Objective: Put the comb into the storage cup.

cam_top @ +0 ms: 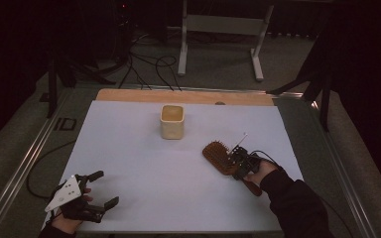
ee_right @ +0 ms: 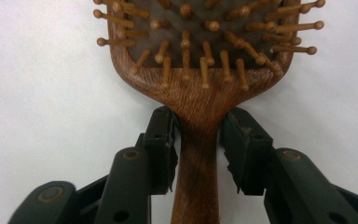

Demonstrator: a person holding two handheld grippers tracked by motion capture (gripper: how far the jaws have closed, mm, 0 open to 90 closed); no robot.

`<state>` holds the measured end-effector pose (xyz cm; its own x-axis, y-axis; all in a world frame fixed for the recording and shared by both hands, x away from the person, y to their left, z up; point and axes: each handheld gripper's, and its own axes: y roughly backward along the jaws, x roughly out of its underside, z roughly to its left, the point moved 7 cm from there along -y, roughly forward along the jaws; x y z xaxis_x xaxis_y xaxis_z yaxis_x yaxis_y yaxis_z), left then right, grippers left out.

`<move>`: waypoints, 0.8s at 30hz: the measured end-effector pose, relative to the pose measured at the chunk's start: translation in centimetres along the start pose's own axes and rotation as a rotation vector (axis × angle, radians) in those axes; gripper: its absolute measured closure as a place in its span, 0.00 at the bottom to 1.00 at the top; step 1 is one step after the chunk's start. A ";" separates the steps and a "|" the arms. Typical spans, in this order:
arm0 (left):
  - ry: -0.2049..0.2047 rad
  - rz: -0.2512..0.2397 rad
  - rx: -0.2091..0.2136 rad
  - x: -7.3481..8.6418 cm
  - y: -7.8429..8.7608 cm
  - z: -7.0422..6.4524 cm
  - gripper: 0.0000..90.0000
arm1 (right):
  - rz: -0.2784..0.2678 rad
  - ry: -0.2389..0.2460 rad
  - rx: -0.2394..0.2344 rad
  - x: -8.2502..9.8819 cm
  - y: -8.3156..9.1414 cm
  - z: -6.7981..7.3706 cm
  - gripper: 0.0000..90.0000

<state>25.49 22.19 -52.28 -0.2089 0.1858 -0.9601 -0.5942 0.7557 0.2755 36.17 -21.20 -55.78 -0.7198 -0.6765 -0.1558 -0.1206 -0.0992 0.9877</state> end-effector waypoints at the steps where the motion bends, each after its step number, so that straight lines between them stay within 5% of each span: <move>1: 0.000 -0.001 0.000 0.0 0.0 0.0 0.00 | 0.007 -0.001 0.000 0.0 0.0 0.0 0.73; 9: 0.004 -0.004 0.006 0.0 0.1 0.0 0.00 | 0.022 -0.040 0.025 0.0 0.0 0.4 0.79; 17: 0.007 0.000 0.007 0.1 0.0 0.0 0.00 | -0.030 -0.036 0.041 0.3 0.0 0.6 0.81; 24: 0.013 0.002 0.004 0.1 0.0 0.1 0.00 | -0.131 -0.042 0.037 1.0 0.1 0.6 0.82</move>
<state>25.59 22.26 -52.37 -0.2197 0.1789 -0.9590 -0.5911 0.7576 0.2767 35.06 -21.41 -55.87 -0.7240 -0.6283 -0.2847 -0.2401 -0.1574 0.9579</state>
